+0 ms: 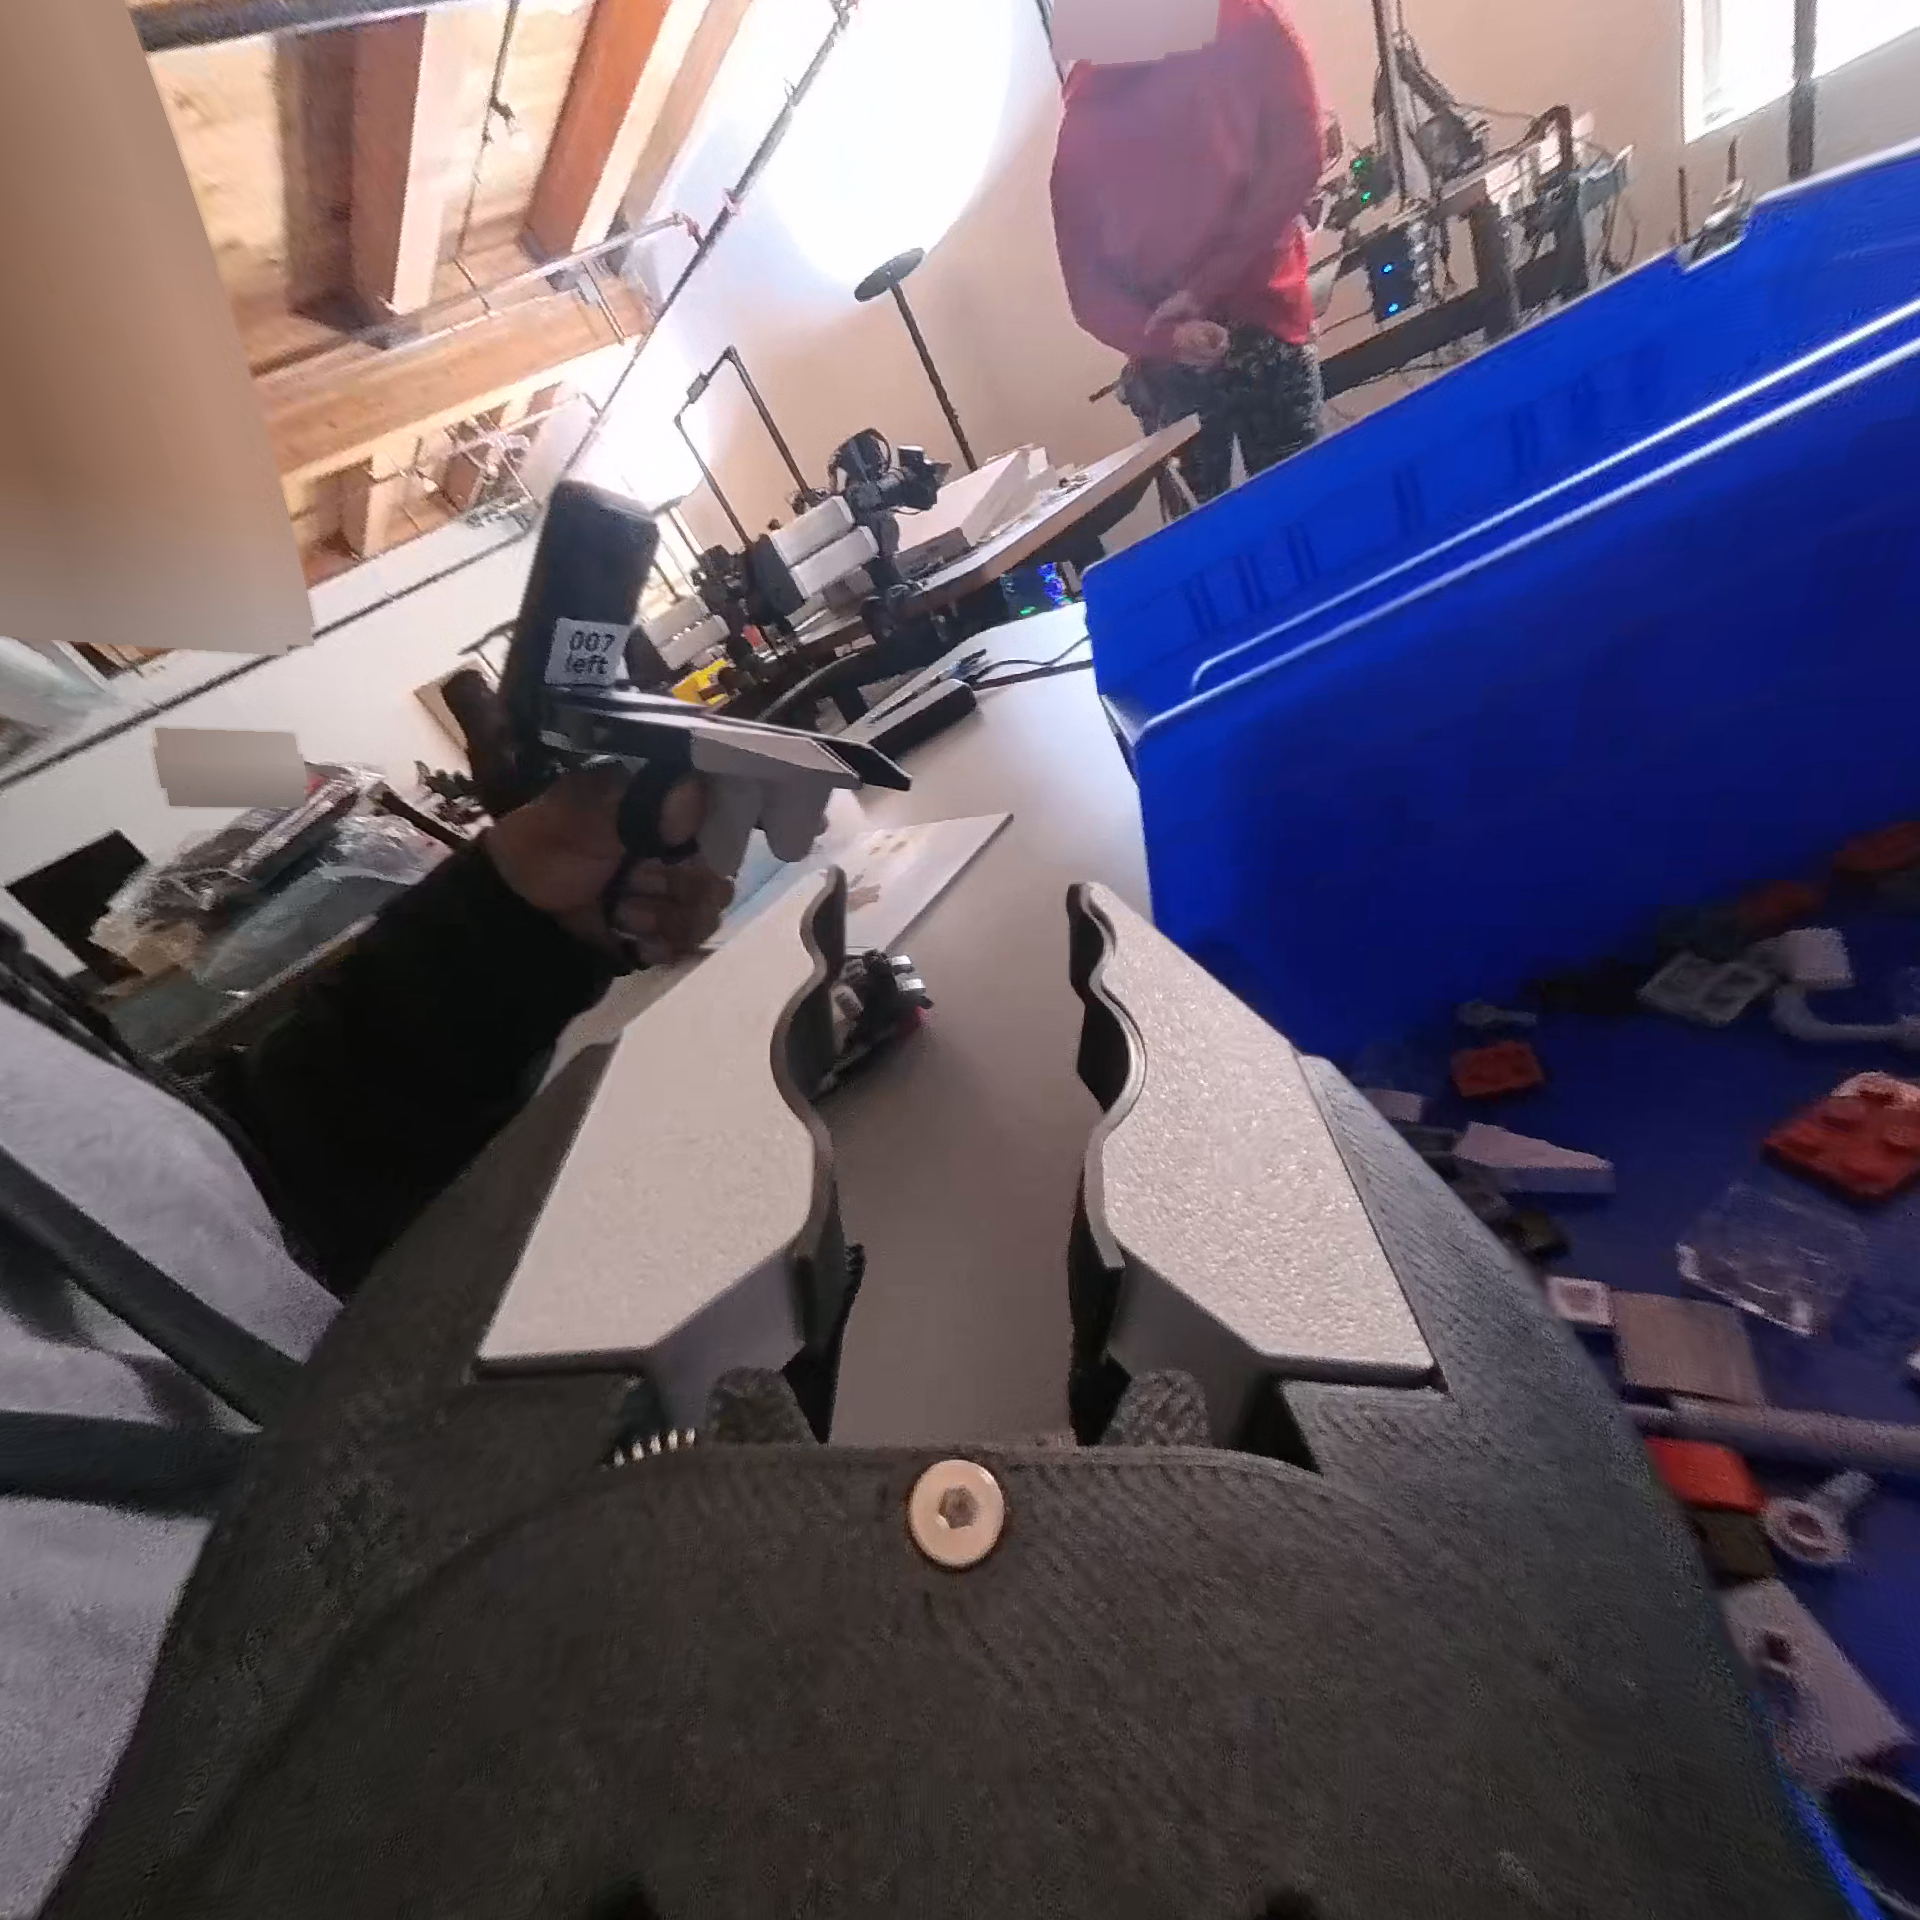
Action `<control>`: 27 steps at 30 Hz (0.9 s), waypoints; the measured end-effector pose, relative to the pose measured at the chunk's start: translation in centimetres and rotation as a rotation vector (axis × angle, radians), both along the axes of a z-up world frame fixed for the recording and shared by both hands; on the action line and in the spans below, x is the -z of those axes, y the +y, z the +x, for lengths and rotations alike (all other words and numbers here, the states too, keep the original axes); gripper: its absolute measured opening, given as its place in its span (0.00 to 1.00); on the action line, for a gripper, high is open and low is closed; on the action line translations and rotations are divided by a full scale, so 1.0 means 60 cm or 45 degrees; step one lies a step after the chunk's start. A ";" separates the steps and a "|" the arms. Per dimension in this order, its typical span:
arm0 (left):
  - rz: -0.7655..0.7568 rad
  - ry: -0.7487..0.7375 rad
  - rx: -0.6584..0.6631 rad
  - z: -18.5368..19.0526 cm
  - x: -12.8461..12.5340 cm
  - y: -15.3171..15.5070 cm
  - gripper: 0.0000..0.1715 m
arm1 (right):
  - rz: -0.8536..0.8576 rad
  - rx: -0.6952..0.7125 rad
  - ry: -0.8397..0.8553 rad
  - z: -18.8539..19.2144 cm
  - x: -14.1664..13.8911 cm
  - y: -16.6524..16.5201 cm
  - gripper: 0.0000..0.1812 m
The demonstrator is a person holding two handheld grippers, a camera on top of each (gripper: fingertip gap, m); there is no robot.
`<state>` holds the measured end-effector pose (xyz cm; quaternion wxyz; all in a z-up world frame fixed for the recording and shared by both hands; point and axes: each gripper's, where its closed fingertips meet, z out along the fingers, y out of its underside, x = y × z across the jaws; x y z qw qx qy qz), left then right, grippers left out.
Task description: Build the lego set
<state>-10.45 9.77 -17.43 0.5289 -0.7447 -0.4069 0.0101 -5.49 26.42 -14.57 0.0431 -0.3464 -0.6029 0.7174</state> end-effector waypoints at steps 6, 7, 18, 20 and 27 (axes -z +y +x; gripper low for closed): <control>0.008 -0.026 -0.036 0.005 0.011 -0.024 0.24 | 0.016 0.072 -0.004 -0.001 0.006 0.018 0.24; 0.003 -0.035 -0.036 0.006 0.015 -0.025 0.24 | 0.014 0.075 -0.003 0.000 0.006 0.016 0.24; -0.039 -0.022 0.023 0.012 0.014 0.027 0.24 | -0.043 0.085 0.015 0.001 -0.002 0.023 0.24; -0.046 -0.009 0.049 0.014 0.007 0.048 0.24 | -0.069 0.088 0.026 0.002 -0.006 0.027 0.24; -0.099 0.026 0.140 0.018 -0.013 0.125 0.24 | -0.141 0.078 0.049 0.007 -0.017 0.035 0.24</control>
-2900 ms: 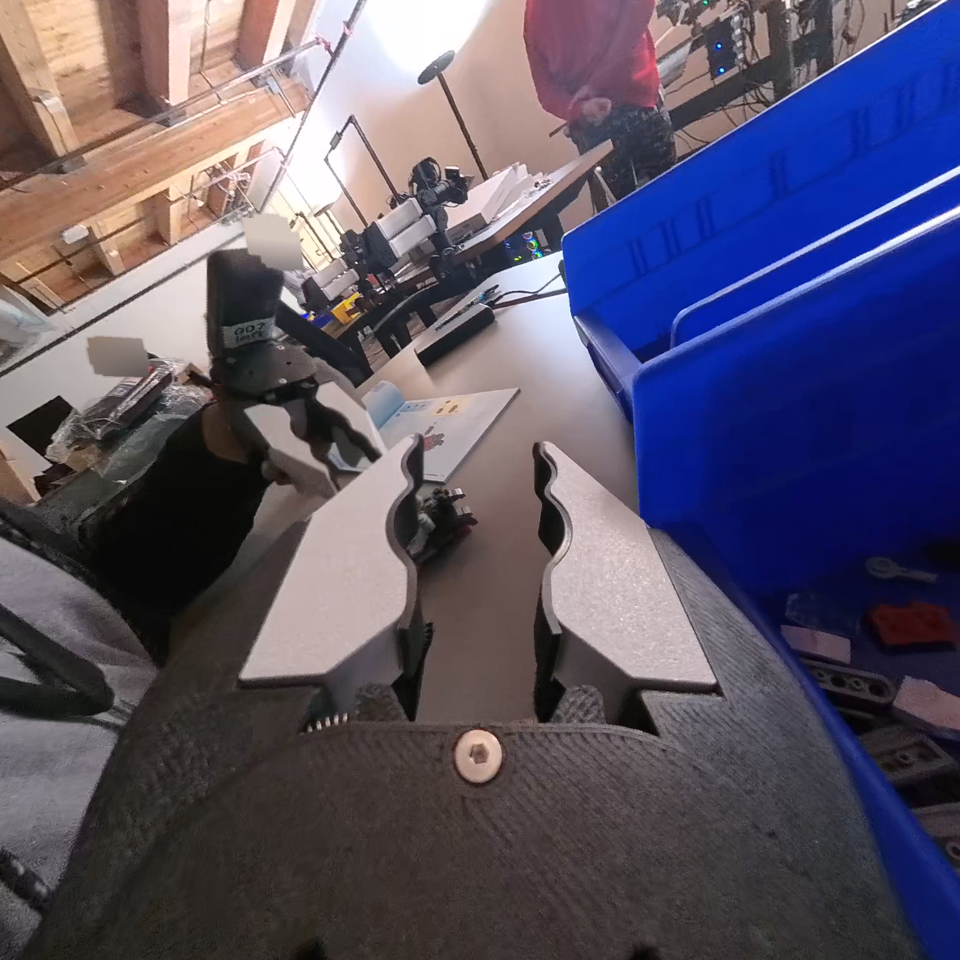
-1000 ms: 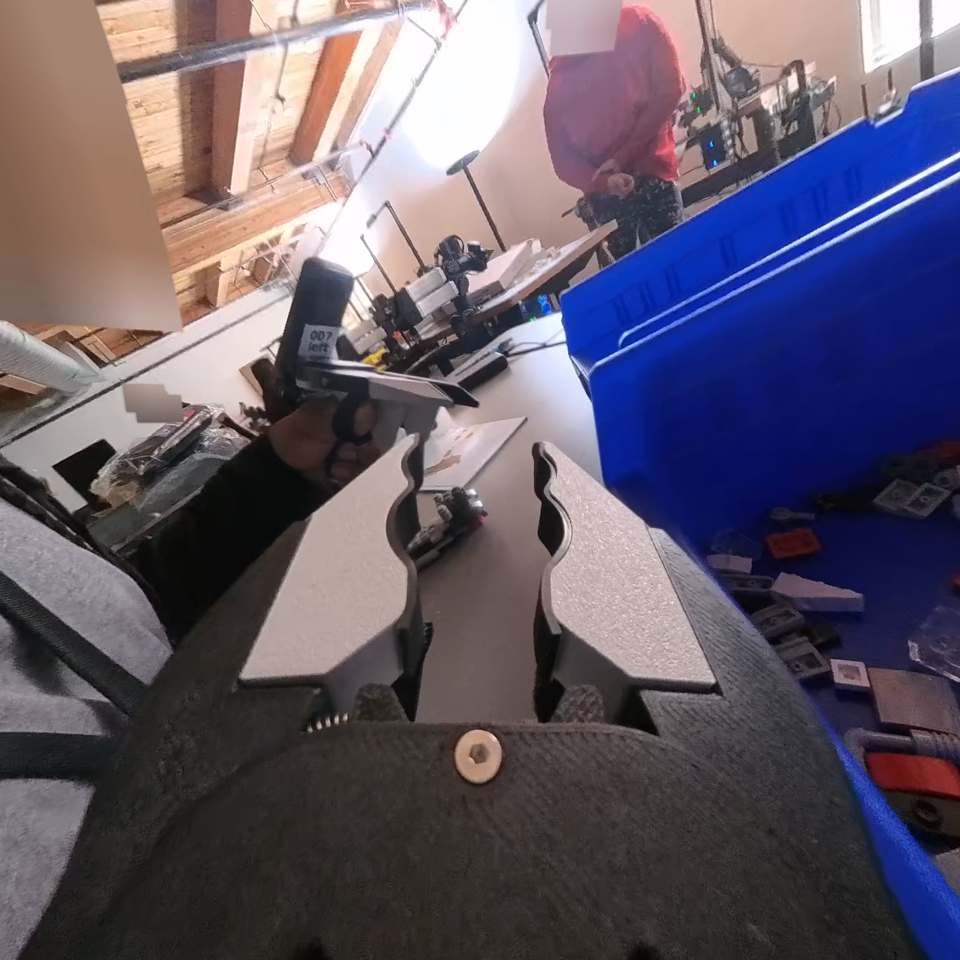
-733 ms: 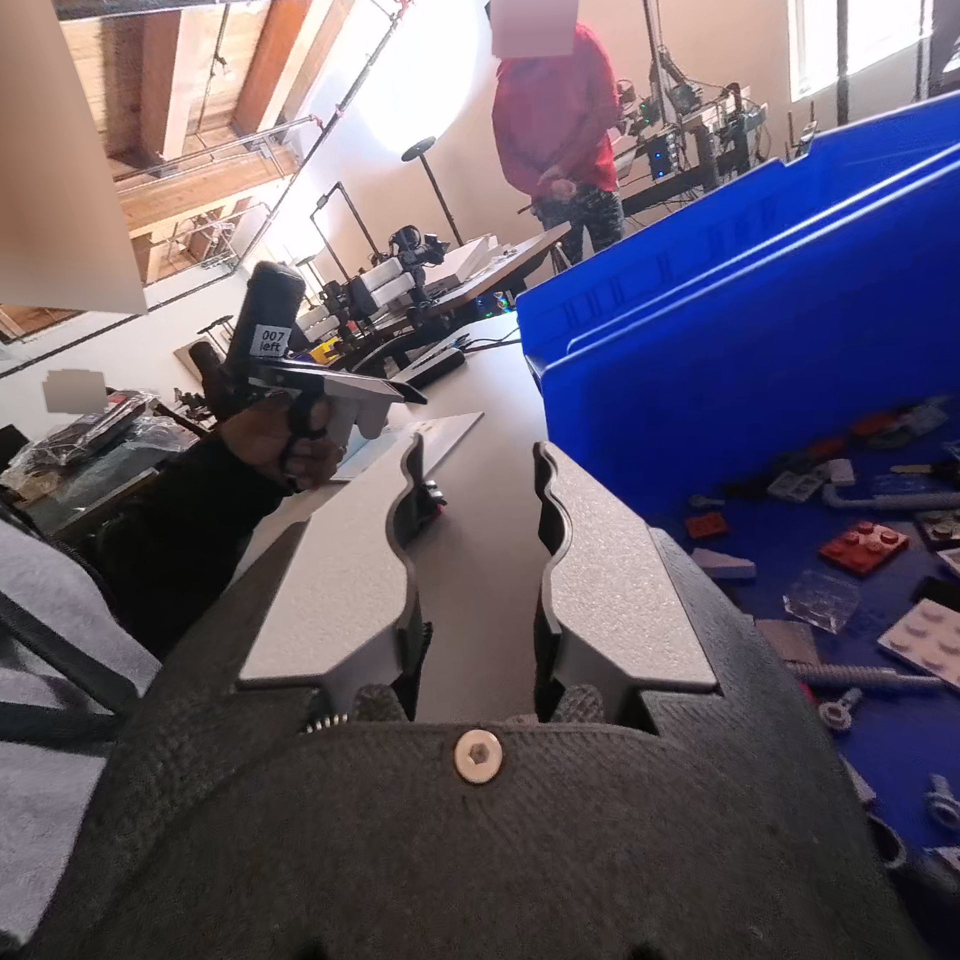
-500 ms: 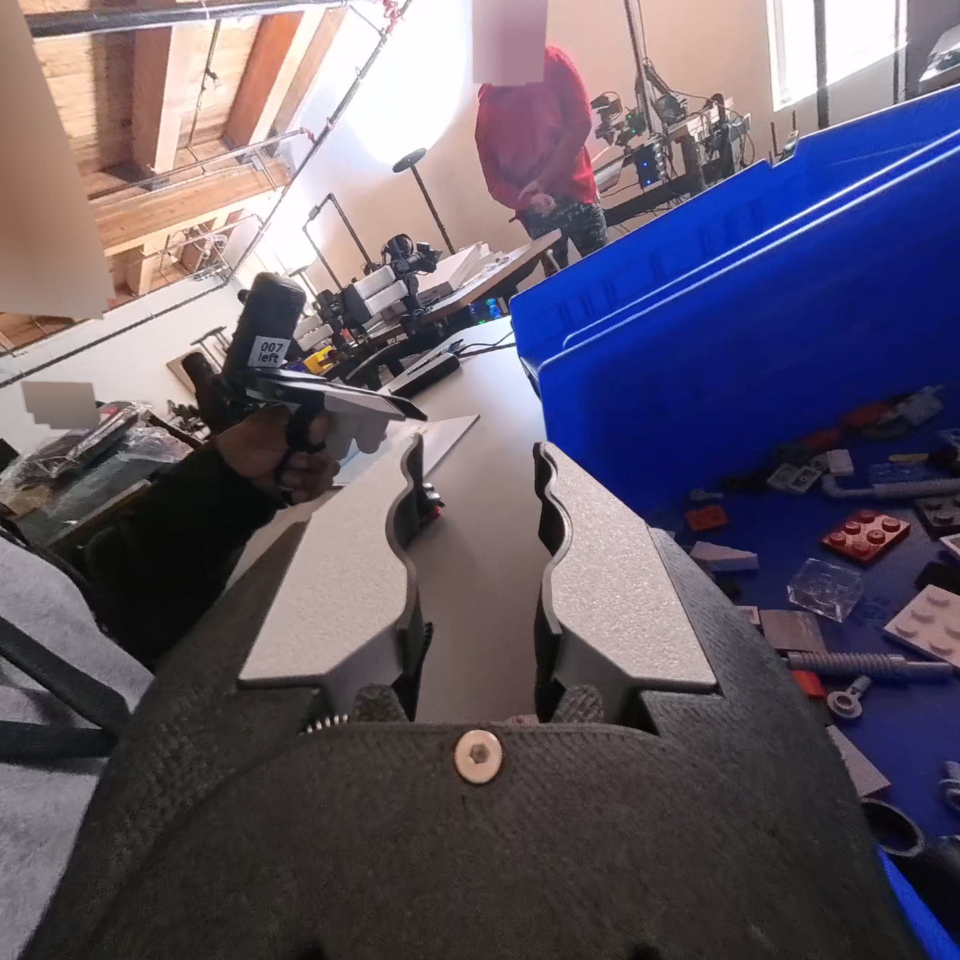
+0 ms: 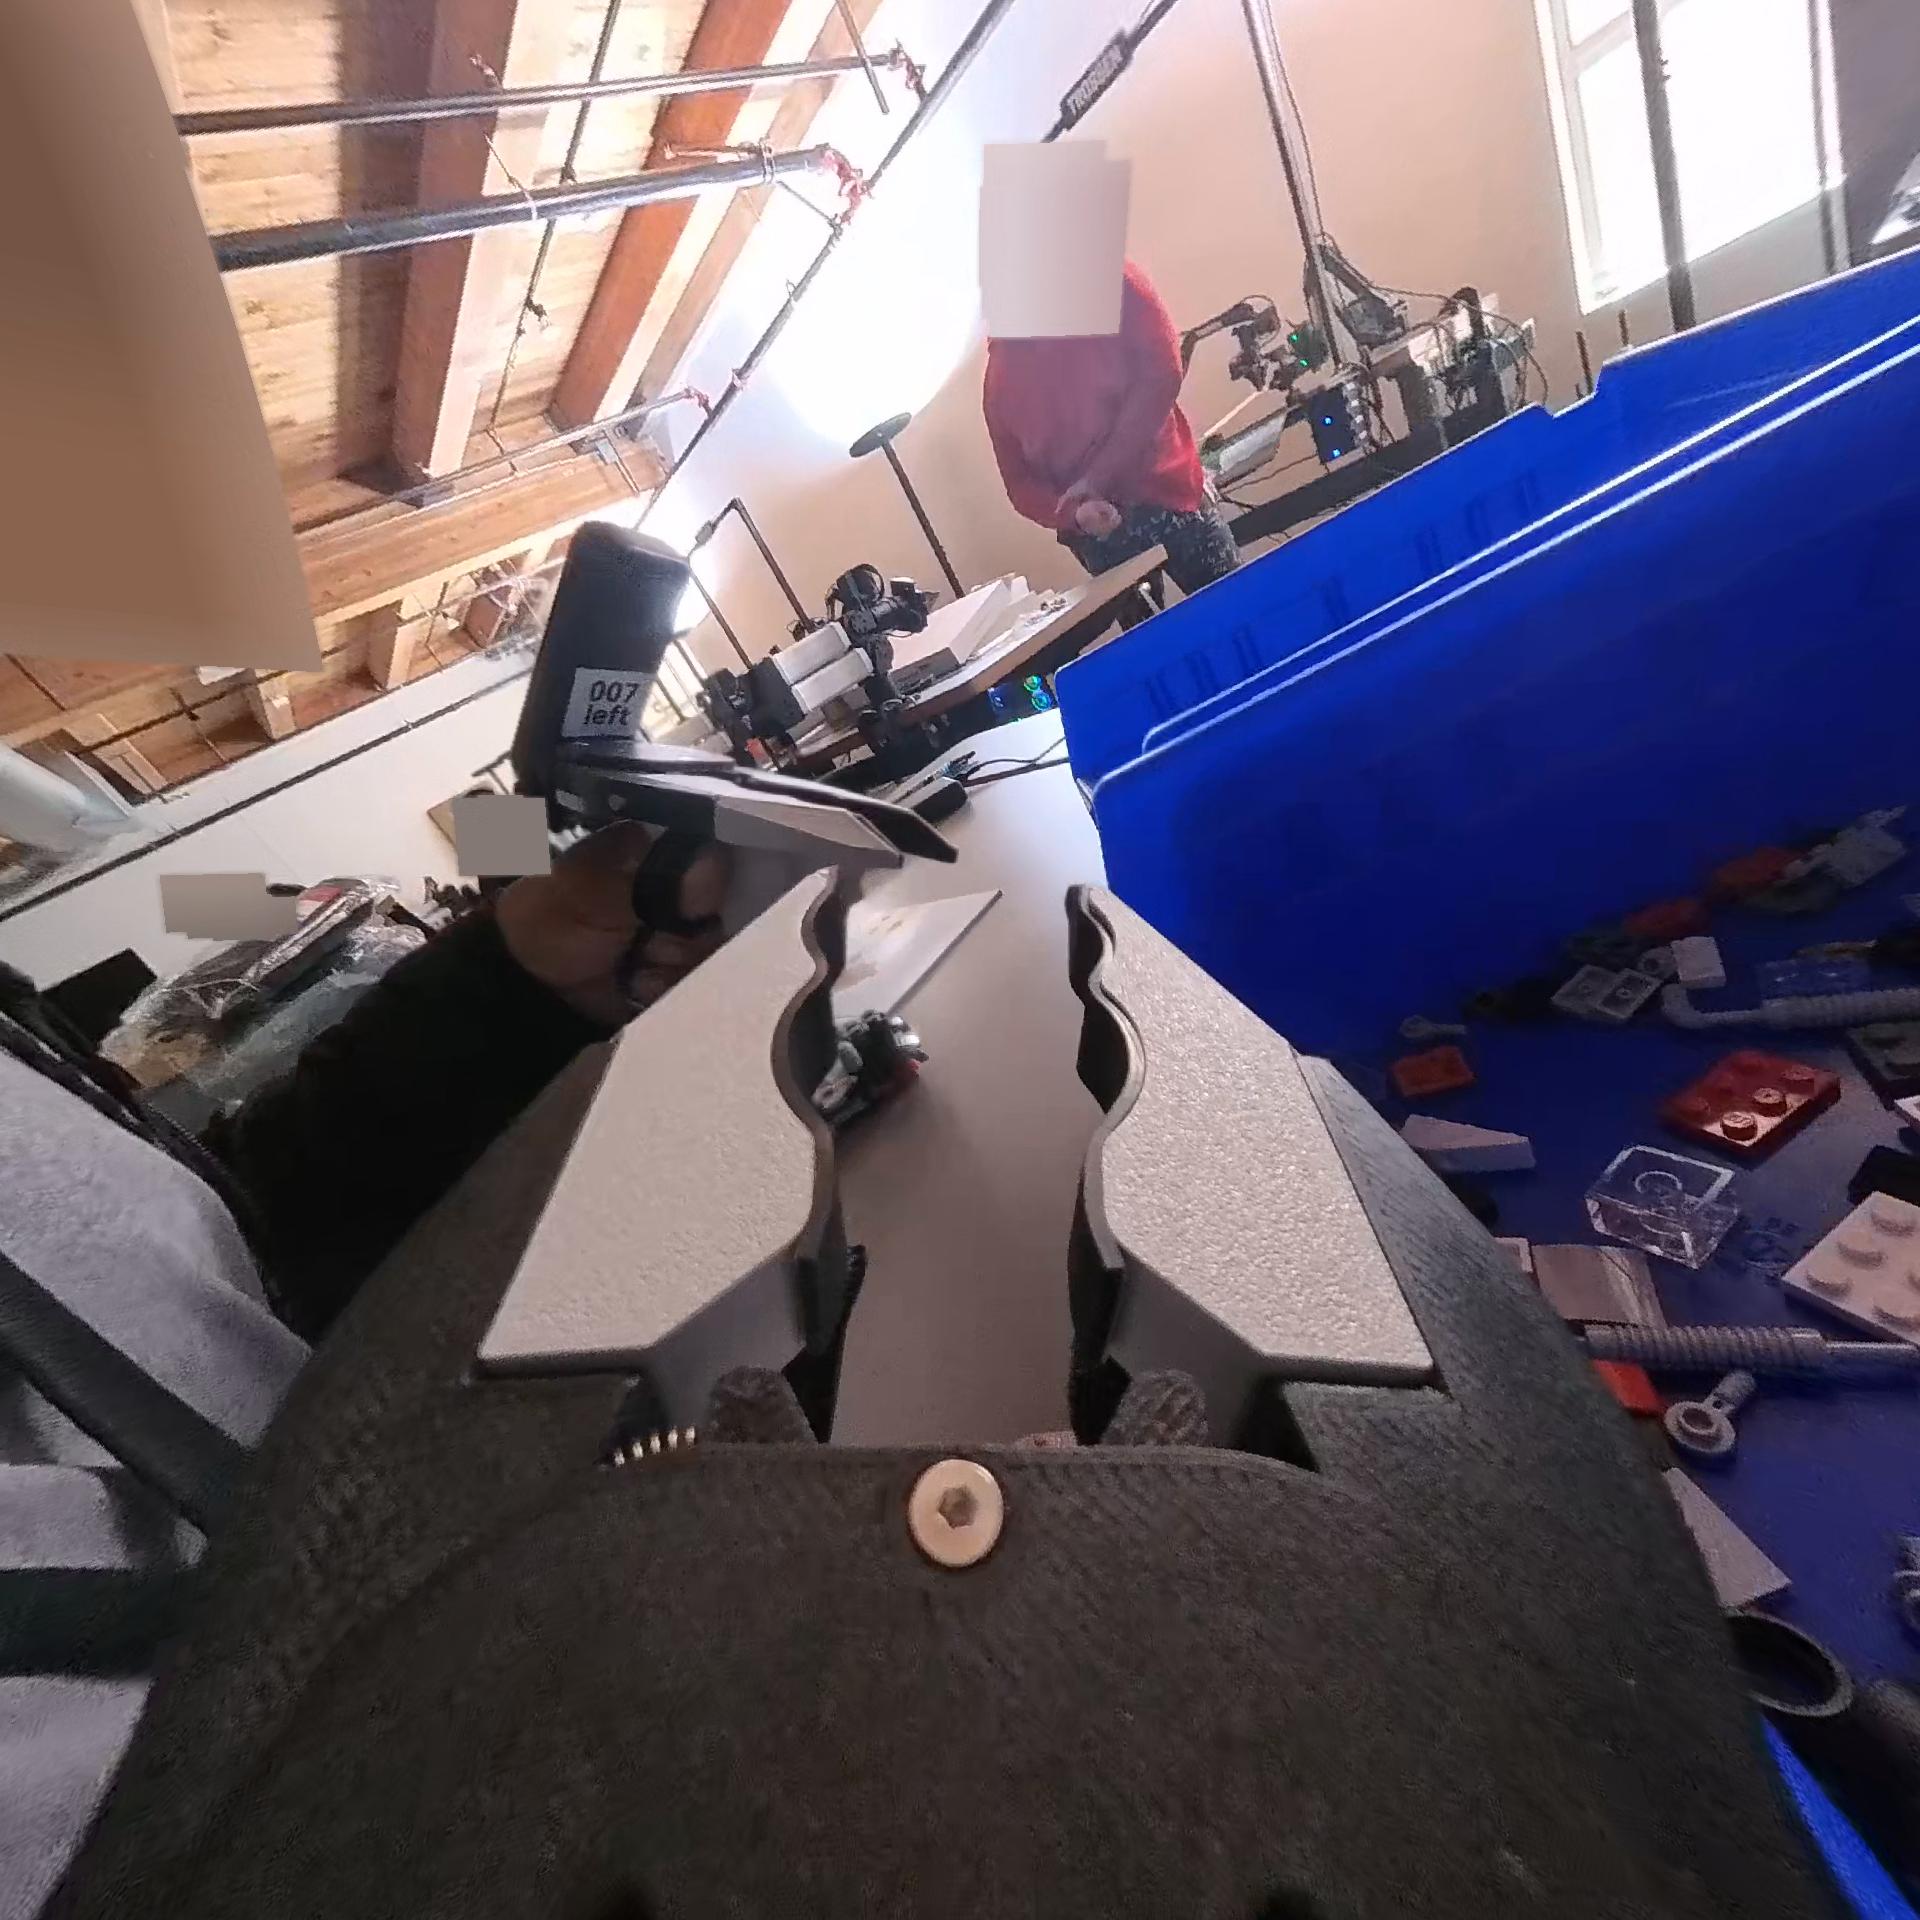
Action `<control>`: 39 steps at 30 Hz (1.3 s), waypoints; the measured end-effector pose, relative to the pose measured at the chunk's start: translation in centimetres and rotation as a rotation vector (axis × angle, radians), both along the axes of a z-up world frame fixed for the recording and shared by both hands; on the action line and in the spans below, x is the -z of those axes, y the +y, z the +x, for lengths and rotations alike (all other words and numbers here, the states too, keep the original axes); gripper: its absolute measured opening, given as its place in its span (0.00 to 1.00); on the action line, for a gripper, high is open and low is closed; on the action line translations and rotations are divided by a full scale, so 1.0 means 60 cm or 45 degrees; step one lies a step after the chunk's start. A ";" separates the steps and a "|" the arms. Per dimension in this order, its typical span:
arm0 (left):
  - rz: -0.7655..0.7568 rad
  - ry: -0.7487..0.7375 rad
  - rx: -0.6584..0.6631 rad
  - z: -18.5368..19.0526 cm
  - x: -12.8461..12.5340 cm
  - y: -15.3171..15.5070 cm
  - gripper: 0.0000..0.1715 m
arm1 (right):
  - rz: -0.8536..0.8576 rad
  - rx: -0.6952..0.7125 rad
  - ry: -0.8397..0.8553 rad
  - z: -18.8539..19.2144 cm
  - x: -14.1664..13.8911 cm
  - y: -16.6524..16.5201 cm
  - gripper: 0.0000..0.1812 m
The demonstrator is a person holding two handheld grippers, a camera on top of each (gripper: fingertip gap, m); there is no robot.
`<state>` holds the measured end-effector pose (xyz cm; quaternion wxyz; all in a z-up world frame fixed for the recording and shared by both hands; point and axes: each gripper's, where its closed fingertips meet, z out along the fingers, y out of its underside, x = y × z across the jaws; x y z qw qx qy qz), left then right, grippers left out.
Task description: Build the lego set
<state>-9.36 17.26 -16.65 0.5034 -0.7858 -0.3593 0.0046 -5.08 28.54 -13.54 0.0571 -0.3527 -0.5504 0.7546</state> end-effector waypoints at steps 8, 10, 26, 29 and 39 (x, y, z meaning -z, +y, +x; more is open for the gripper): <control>-0.025 0.075 0.035 -0.010 -0.052 0.060 0.24 | -0.107 -0.086 0.002 0.029 -0.013 0.016 0.24; -0.013 0.096 0.069 -0.009 -0.072 0.083 0.24 | -0.105 -0.099 -0.002 0.036 -0.012 0.021 0.23; -0.193 0.316 1.101 0.025 -0.153 0.559 0.24 | -0.214 -0.082 0.069 0.102 -0.030 0.125 0.23; -0.252 0.393 1.257 0.024 -0.125 0.673 0.24 | -0.258 -0.044 0.082 0.109 -0.035 0.158 0.23; -0.629 0.498 1.597 0.062 0.058 0.857 0.22 | -0.244 0.146 0.175 0.133 -0.041 0.244 0.22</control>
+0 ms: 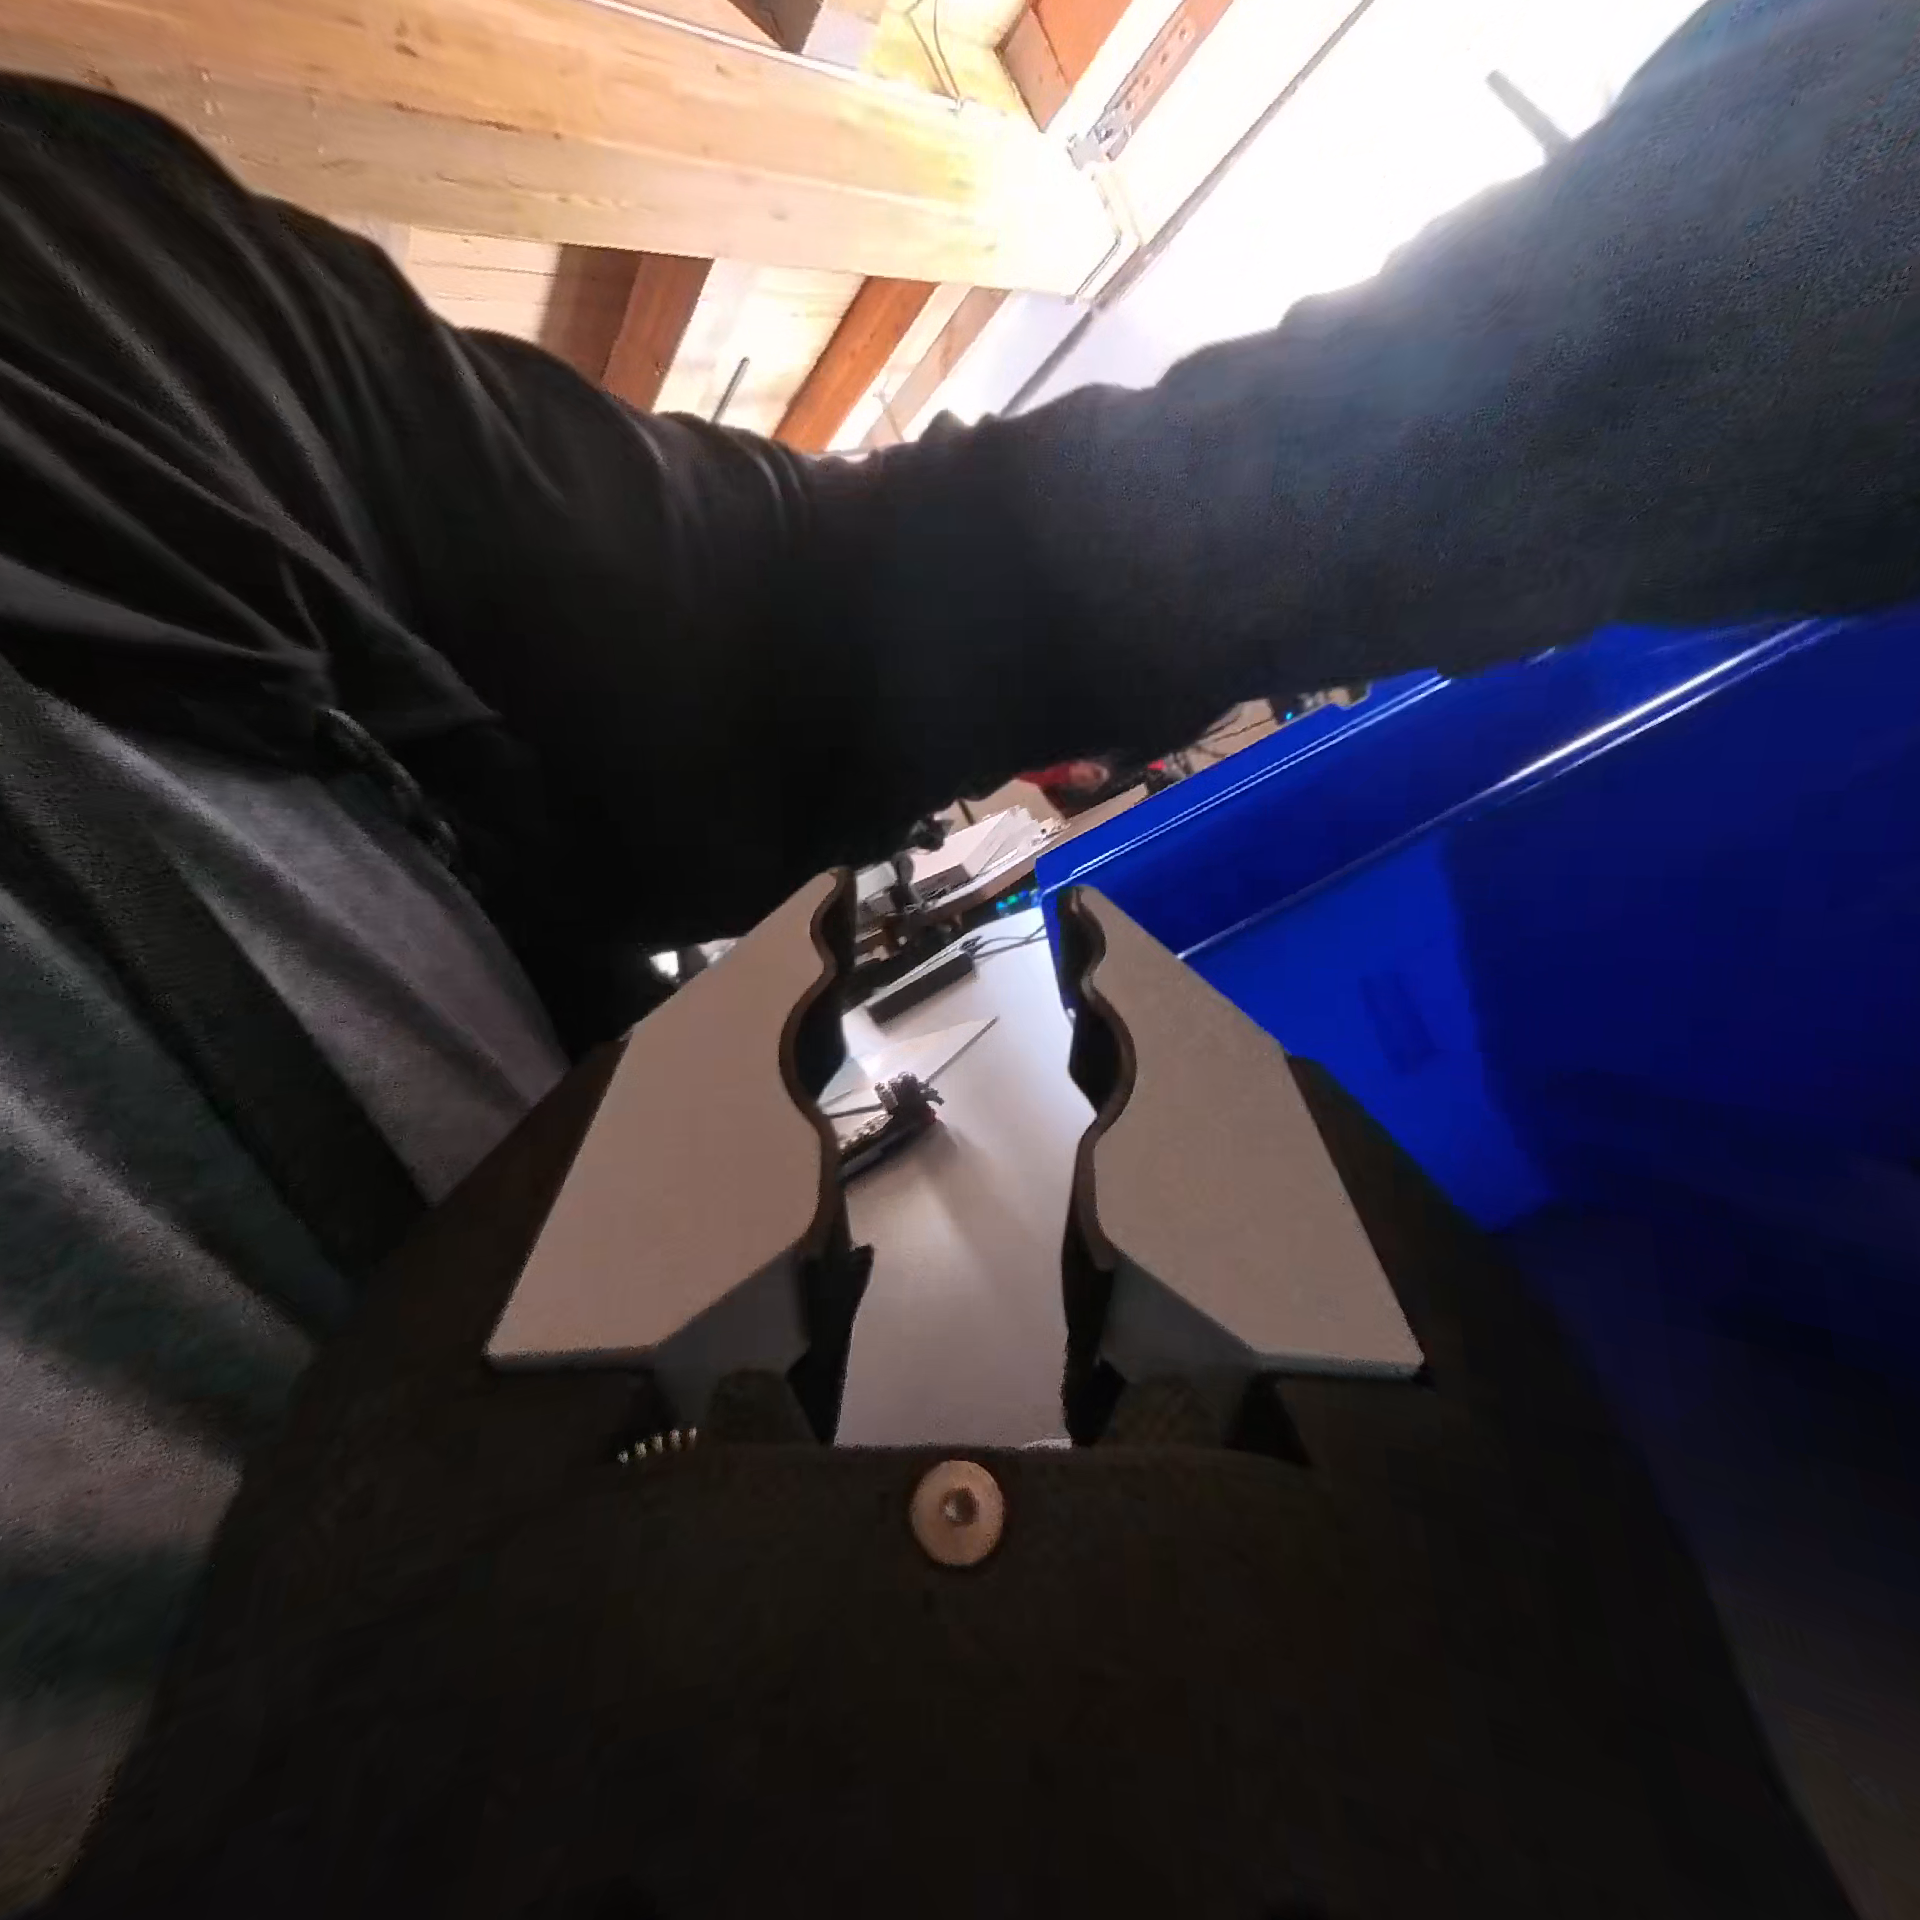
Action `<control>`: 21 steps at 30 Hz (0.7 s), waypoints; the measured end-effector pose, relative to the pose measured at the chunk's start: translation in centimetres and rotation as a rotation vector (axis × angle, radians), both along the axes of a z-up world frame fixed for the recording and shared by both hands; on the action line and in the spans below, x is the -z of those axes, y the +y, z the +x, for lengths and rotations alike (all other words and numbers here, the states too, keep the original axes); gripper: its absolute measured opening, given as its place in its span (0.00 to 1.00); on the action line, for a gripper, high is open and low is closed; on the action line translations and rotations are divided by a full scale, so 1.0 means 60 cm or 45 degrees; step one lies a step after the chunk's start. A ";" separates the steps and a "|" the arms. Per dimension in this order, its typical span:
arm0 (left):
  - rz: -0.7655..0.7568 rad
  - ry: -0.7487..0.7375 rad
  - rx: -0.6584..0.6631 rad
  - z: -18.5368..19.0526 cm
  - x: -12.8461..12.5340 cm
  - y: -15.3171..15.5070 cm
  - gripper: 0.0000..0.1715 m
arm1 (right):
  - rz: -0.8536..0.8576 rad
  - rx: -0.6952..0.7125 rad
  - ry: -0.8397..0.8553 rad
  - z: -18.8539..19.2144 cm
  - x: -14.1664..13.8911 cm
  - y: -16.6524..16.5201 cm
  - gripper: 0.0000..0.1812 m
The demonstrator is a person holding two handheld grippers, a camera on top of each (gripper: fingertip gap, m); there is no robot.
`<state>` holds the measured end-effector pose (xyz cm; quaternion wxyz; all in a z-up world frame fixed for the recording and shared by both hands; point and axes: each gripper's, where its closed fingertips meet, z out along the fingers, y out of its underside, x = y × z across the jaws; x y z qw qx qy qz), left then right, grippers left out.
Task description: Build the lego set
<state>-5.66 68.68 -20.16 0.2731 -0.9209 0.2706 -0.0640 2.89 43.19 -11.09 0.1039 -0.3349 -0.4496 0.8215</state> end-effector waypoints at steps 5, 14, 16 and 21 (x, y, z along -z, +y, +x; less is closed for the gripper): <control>-0.091 0.083 0.022 0.001 0.053 0.007 0.17 | -0.013 0.108 0.020 0.018 0.003 0.032 0.20; -0.154 0.146 0.017 0.005 0.092 -0.005 0.16 | -0.025 0.113 -0.039 0.014 0.019 0.037 0.20; -0.163 0.110 -0.006 0.007 0.093 -0.002 0.15 | -0.026 0.118 -0.044 0.013 0.020 0.037 0.20; -0.204 0.053 -0.059 0.010 0.085 -0.011 0.11 | -0.020 0.128 -0.069 0.007 0.022 0.038 0.20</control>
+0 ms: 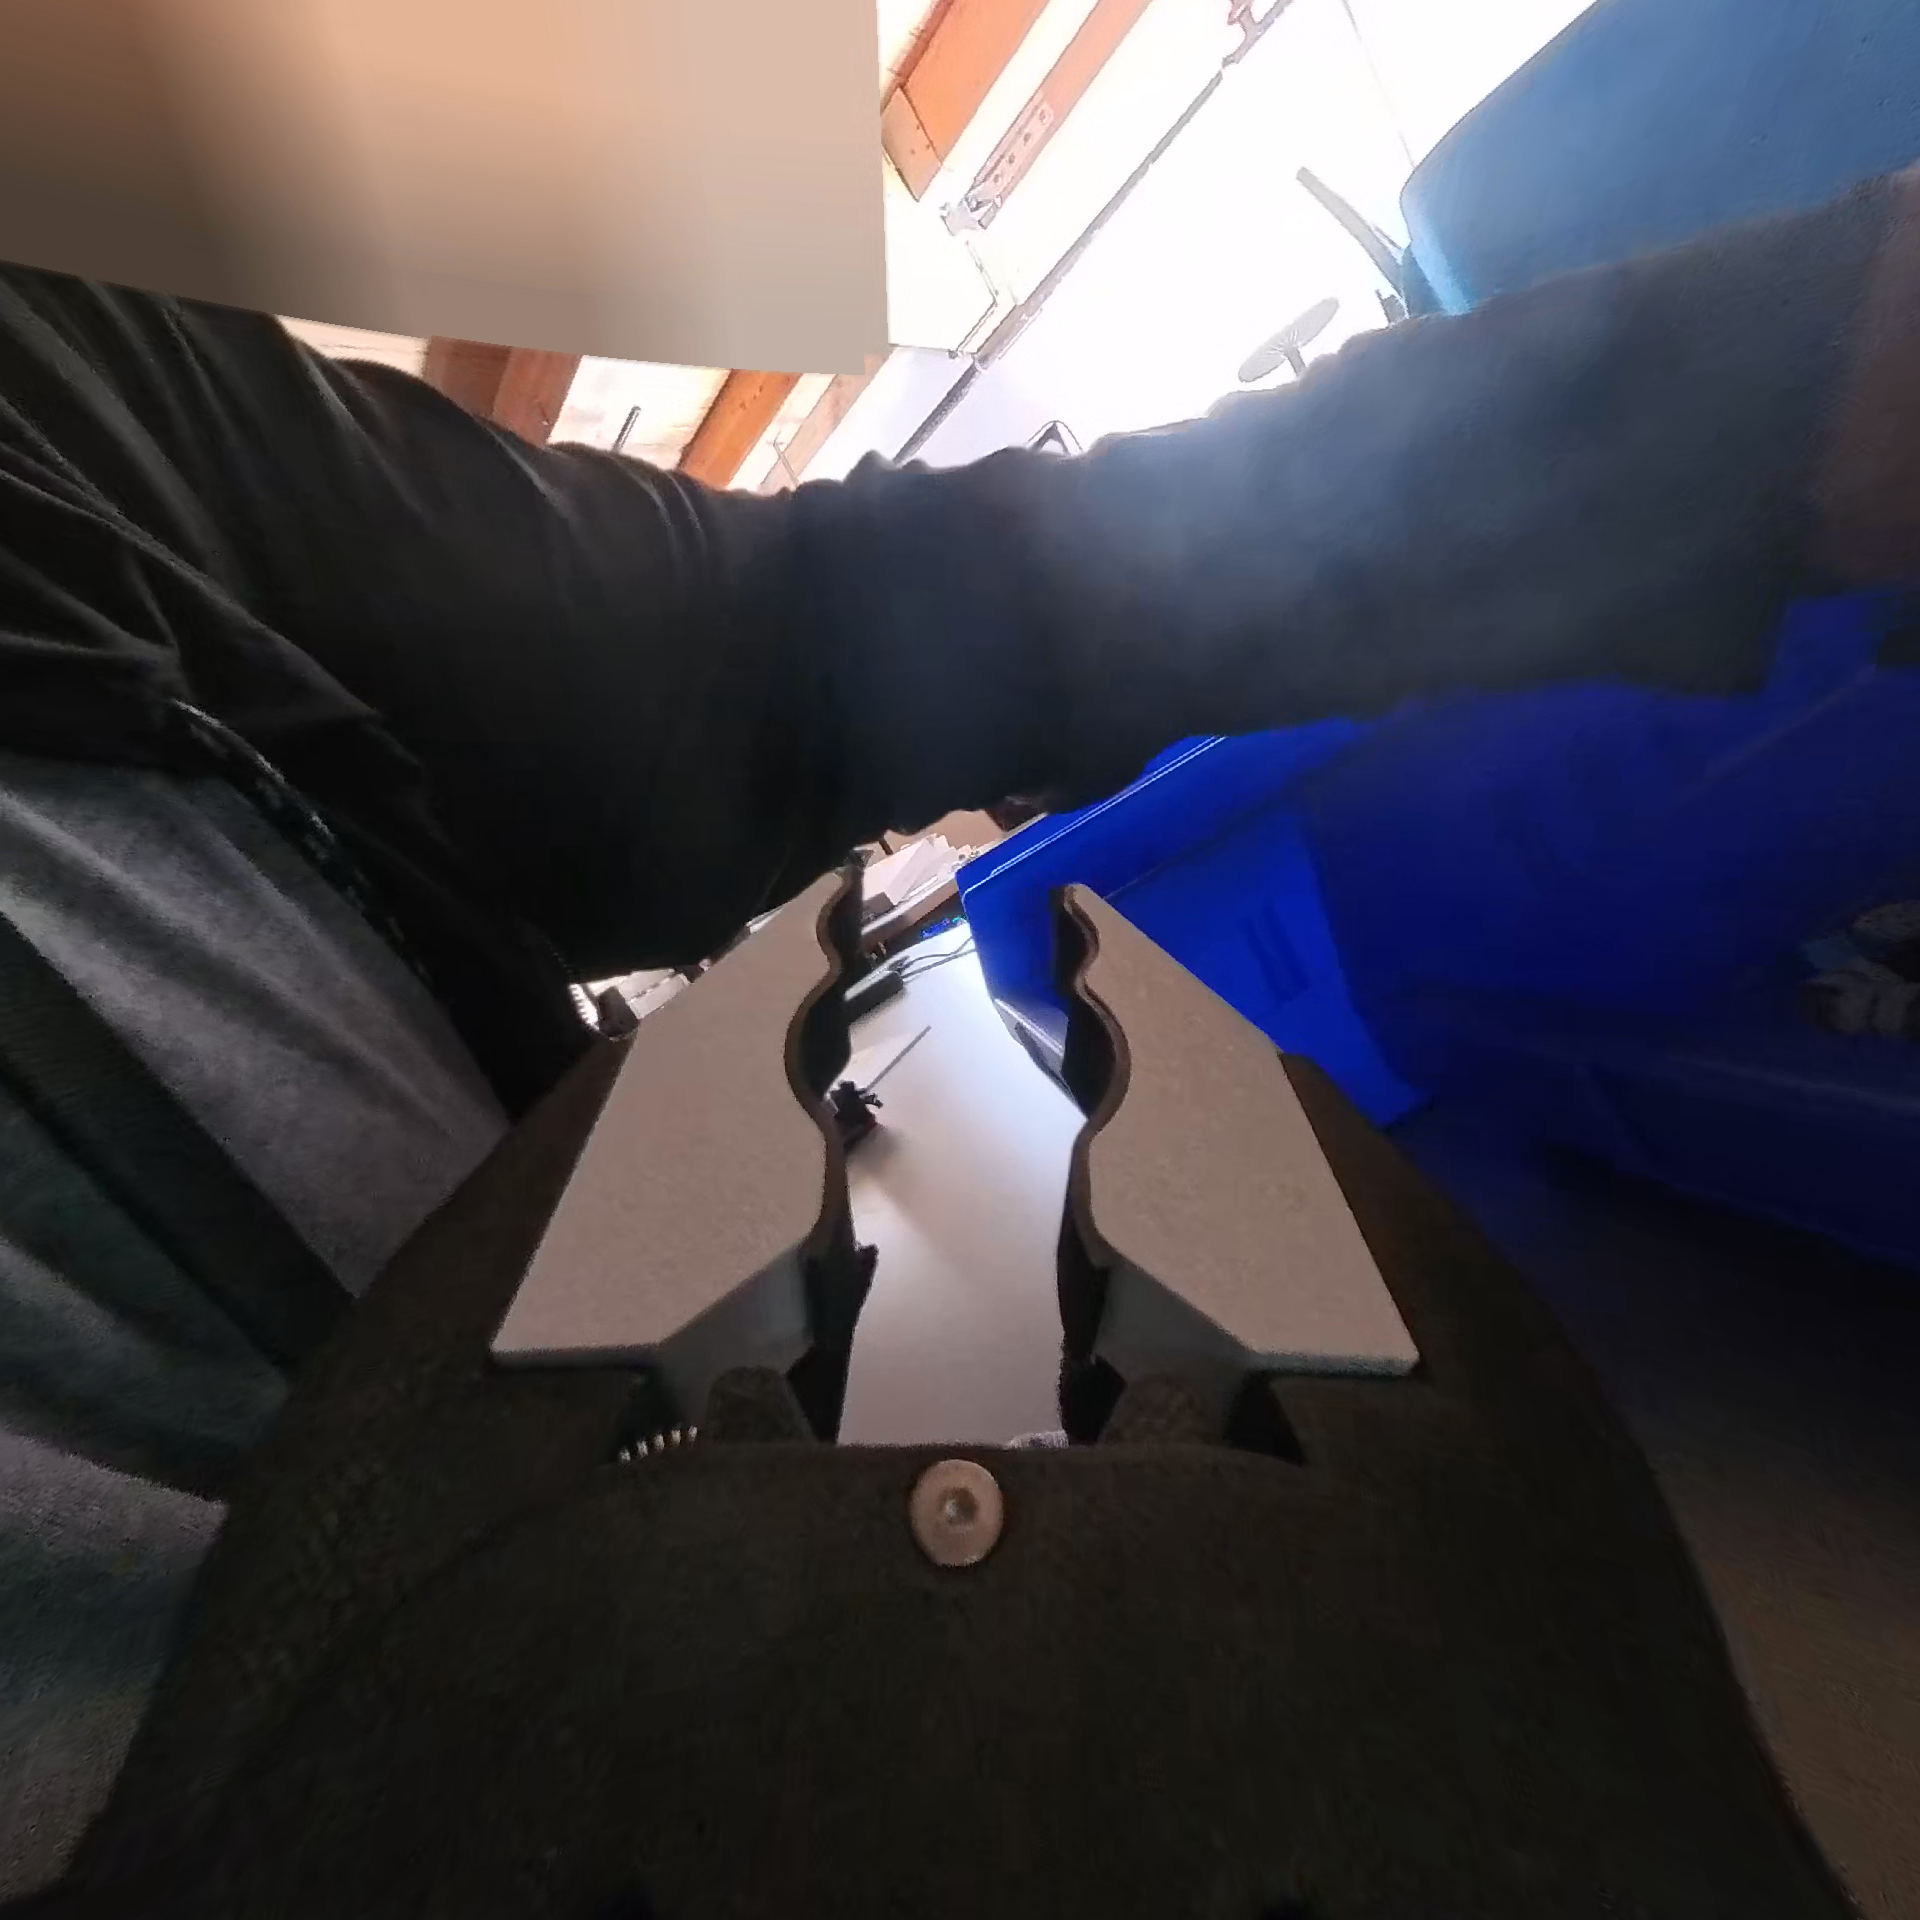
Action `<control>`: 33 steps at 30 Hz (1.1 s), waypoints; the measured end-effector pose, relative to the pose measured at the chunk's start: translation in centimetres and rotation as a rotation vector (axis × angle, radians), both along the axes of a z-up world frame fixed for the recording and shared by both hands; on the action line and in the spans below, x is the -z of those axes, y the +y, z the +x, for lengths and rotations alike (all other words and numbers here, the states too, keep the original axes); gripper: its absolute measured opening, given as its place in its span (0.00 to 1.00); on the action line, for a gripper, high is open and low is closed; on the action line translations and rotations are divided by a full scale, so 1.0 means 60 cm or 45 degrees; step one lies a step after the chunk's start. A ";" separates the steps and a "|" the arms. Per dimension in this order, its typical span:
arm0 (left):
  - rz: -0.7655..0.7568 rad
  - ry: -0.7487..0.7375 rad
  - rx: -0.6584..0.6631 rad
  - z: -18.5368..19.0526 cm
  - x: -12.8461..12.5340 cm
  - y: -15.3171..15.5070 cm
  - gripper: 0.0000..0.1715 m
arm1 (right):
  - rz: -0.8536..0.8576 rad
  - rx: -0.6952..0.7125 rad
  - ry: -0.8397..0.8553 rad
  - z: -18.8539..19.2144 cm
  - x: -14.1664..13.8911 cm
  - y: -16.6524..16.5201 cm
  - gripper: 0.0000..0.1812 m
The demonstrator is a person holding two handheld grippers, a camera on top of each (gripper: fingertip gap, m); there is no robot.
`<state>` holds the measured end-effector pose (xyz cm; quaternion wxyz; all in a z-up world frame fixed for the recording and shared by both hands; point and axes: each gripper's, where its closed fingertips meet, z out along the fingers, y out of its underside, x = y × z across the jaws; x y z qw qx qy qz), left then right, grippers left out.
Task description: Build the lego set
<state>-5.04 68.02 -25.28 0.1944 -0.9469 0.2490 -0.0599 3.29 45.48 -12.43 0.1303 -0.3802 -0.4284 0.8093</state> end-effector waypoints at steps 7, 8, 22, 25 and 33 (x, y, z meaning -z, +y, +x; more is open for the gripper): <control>0.199 -0.293 -0.291 0.006 -0.177 -0.147 0.09 | -0.021 -0.008 -0.024 -0.004 0.002 0.005 0.20; 0.230 -0.309 -0.350 0.003 -0.199 -0.187 0.10 | -0.029 -0.018 -0.033 -0.005 0.002 0.005 0.21; 0.321 -0.148 -1.787 0.002 -0.151 -0.895 0.10 | -0.052 -0.107 -0.216 -0.033 0.026 0.013 0.20; 0.366 -0.063 -2.037 0.030 -0.132 -1.011 0.10 | 0.020 -0.084 -0.262 -0.042 0.035 0.004 0.20; 0.317 0.008 -2.208 0.104 -0.072 -1.154 0.10 | 0.306 -0.056 -0.388 -0.061 0.069 -0.041 0.21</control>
